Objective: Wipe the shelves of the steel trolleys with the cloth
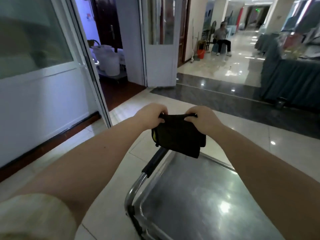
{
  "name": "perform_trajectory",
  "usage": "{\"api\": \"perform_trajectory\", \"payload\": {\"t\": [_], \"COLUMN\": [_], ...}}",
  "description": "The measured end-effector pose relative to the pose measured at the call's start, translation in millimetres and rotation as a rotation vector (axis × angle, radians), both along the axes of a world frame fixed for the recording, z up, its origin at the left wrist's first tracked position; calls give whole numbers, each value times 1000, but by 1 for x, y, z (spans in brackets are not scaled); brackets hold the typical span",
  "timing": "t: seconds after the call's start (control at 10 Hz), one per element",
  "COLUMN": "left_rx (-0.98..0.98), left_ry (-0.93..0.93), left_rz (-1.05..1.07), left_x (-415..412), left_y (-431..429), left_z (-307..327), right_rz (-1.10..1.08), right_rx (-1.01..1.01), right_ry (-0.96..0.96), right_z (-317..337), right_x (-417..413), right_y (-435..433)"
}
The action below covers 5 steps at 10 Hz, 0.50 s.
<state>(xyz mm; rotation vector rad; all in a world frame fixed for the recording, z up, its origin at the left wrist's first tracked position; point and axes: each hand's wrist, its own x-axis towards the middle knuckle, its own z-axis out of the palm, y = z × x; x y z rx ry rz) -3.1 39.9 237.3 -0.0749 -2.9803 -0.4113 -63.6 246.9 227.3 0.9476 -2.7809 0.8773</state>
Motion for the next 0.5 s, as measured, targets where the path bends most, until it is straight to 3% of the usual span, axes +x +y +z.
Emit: {"api": "perform_trajectory", "payload": {"t": [0.2, 0.3, 0.5], "left_rx": [78, 125, 58], "left_ry": [85, -9, -432], "left_rz": [-39, -72, -167], "left_x": [-80, -79, -23], "left_y": [-51, -78, -94], "left_z": [-36, -90, -202], "right_rz": [-172, -132, -17], "right_rx": [-60, 6, 114], "right_ry": [30, 48, -150], "right_z": [-38, -94, -209], "right_x": [-57, -40, 41], "right_y": [-52, -73, -85]}}
